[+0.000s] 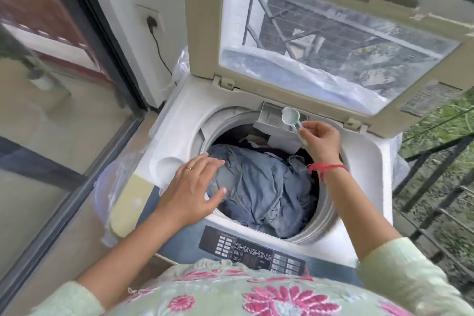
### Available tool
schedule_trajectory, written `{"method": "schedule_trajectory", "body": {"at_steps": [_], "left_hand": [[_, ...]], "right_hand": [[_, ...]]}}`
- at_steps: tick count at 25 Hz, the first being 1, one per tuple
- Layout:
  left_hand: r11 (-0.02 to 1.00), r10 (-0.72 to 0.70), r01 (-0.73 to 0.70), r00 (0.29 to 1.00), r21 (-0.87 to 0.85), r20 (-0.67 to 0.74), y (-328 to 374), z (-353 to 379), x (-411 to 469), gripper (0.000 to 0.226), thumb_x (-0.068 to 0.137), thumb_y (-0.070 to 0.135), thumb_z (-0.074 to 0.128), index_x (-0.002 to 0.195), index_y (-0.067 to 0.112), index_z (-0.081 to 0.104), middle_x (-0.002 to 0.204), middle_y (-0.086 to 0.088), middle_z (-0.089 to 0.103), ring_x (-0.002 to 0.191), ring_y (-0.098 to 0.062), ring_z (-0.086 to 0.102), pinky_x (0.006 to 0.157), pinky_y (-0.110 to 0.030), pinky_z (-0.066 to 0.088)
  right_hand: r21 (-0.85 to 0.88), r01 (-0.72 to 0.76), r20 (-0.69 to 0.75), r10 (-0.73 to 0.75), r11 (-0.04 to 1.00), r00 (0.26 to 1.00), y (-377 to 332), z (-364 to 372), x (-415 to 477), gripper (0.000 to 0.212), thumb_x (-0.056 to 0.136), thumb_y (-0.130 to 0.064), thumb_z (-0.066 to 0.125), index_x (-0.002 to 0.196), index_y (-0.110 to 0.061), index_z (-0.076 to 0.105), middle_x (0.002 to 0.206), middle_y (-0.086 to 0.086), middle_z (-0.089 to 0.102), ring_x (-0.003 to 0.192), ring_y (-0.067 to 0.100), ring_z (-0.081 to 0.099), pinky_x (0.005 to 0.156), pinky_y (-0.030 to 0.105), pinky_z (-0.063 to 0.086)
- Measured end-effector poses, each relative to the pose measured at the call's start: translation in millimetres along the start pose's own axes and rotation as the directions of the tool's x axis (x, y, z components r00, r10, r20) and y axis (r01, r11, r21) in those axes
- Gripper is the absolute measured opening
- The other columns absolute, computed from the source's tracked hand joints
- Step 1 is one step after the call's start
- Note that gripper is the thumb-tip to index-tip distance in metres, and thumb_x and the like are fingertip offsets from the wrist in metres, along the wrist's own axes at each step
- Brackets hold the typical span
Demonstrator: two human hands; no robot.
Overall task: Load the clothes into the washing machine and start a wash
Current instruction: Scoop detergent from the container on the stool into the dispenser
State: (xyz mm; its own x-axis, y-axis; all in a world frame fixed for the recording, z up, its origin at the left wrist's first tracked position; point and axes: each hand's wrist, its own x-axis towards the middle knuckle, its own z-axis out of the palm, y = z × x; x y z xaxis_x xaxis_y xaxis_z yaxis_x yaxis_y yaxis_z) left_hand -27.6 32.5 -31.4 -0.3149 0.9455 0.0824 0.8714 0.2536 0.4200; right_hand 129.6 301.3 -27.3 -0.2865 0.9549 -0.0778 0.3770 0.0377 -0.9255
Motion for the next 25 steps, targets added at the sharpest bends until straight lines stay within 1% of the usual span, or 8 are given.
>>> {"method": "schedule_trajectory", "body": {"at_steps": [2,3,6,8,11,15,20,25], "left_hand": [[1.0,0.003,-0.003,1.0,0.004,0.003,-2,0,0,0.053,0.083,0.047,0.047,0.13,0.02,0.046,0.128,0.002,0.051,0.13,-0.019,0.04,0.105,-0.039,0.036],[1.0,0.002,-0.002,1.0,0.005,0.005,-2,1,1,0.054,0.083,0.047,0.047,0.13,0.02,0.045,0.128,0.002,0.051,0.13,-0.019,0.04,0.105,-0.039,0.036],[1.0,-0.011,0.011,1.0,0.01,0.01,-1,1,0,0.054,0.083,0.048,0.046,0.13,0.021,0.045,0.128,0.003,0.05,0.13,-0.018,0.039,0.104,-0.038,0.036],[1.0,-0.022,0.022,1.0,0.008,0.019,-1,1,0,0.055,0.084,0.048,0.044,0.131,0.021,0.044,0.13,0.004,0.049,0.132,-0.017,0.037,0.105,-0.037,0.034],[0.999,-0.032,0.032,0.999,0.004,0.039,-1,0,0,0.056,0.084,0.049,0.042,0.132,0.021,0.043,0.131,0.004,0.048,0.134,-0.017,0.035,0.105,-0.037,0.033],[0.999,-0.033,0.033,0.998,0.001,0.045,-2,1,-1,0.057,0.084,0.05,0.041,0.133,0.021,0.043,0.132,0.004,0.047,0.134,-0.017,0.034,0.105,-0.036,0.032],[0.999,-0.038,0.038,0.998,-0.001,0.042,-2,3,0,0.058,0.083,0.052,0.04,0.133,0.021,0.043,0.132,0.004,0.048,0.133,-0.018,0.036,0.105,-0.037,0.034],[0.999,-0.031,0.031,0.999,-0.007,0.022,-4,4,0,0.057,0.084,0.051,0.041,0.132,0.022,0.044,0.131,0.004,0.049,0.132,-0.017,0.037,0.104,-0.038,0.036]], "right_hand": [[-0.237,0.204,0.018,-0.206,0.95,0.978,6,4,6,0.007,0.08,-0.014,0.069,0.087,-0.013,0.073,0.078,0.005,0.072,0.071,0.016,0.066,0.074,0.032,0.054],[-0.365,0.31,0.056,-0.311,0.878,0.949,10,6,7,0.009,0.081,-0.011,0.067,0.088,-0.011,0.073,0.079,0.007,0.072,0.073,0.021,0.067,0.073,0.032,0.053],[-0.633,0.56,0.216,-0.572,0.535,0.791,16,5,9,0.01,0.081,-0.006,0.064,0.087,-0.009,0.072,0.074,0.01,0.07,0.067,0.032,0.064,0.059,0.033,0.05],[-0.692,0.648,0.301,-0.689,0.318,0.66,15,-1,11,0.008,0.078,-0.004,0.067,0.081,-0.011,0.071,0.065,0.006,0.067,0.058,0.03,0.06,0.049,0.029,0.046],[-0.744,0.652,0.346,-0.748,0.149,0.566,10,-8,14,0.014,0.083,-0.008,0.061,0.074,-0.016,0.067,0.058,0.001,0.061,0.055,0.024,0.057,0.044,0.027,0.041],[-0.765,0.629,0.335,-0.746,0.142,0.575,9,-4,9,0.022,0.088,-0.011,0.053,0.071,-0.016,0.066,0.059,-0.001,0.061,0.056,0.023,0.057,0.043,0.026,0.042],[-0.749,0.633,0.257,-0.794,0.196,0.55,5,-8,7,0.017,0.09,-0.013,0.058,0.078,-0.02,0.069,0.065,-0.004,0.065,0.063,0.021,0.061,0.048,0.027,0.042],[-0.745,0.617,0.188,-0.808,0.253,0.558,12,-4,2,0.015,0.085,-0.011,0.061,0.08,-0.02,0.072,0.065,-0.002,0.067,0.059,0.023,0.061,0.048,0.026,0.041]]}}
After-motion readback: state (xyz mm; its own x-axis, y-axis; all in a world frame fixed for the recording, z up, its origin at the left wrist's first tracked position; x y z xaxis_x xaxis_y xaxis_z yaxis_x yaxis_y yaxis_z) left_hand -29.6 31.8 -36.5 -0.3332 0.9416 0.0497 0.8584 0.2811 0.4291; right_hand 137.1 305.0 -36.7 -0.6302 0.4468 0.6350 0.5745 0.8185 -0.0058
